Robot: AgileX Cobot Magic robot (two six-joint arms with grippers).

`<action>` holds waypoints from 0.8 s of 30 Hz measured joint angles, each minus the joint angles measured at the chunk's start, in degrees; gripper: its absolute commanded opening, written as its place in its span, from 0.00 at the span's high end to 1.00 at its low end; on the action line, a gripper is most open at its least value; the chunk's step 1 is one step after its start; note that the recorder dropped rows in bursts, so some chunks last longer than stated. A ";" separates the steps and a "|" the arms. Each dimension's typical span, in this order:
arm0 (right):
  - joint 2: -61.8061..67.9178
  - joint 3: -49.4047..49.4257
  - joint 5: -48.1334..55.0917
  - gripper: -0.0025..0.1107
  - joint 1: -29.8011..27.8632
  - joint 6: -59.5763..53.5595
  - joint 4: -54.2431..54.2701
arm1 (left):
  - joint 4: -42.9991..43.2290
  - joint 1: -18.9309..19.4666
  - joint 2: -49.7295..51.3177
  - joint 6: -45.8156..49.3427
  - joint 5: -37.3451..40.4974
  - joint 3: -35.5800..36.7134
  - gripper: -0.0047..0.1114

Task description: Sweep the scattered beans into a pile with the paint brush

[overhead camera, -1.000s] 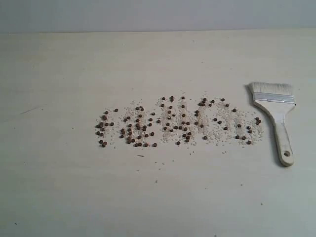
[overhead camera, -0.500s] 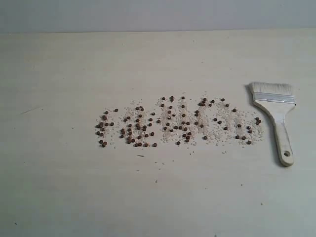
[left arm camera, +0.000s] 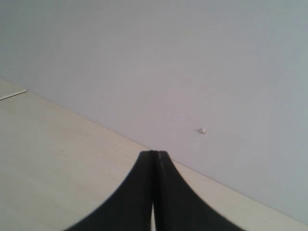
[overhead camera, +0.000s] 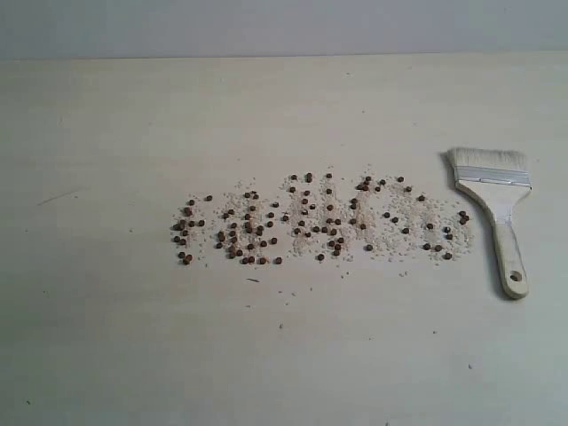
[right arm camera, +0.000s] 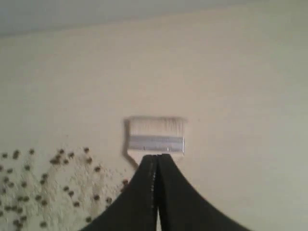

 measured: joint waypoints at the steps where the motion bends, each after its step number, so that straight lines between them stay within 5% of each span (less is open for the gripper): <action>1: 1.54 -0.63 1.76 0.97 0.00 -0.24 -0.22 | 0.00 0.00 0.00 0.00 0.00 0.00 0.96; 8: 17.98 -1.76 12.32 0.91 0.00 -1.02 1.57 | 0.00 0.00 0.00 0.11 0.00 0.00 0.96; 13: 25.34 0.08 7.04 0.87 2.37 -1.06 2.42 | 0.00 0.00 0.00 0.11 0.00 0.00 0.96; 20: 32.27 0.11 -0.34 0.62 8.35 1.70 -0.67 | 0.00 0.00 0.00 0.11 0.00 0.00 0.96; 24: 35.65 0.11 -3.09 0.57 9.74 7.20 -5.42 | 0.00 0.00 0.00 0.11 0.00 0.00 0.96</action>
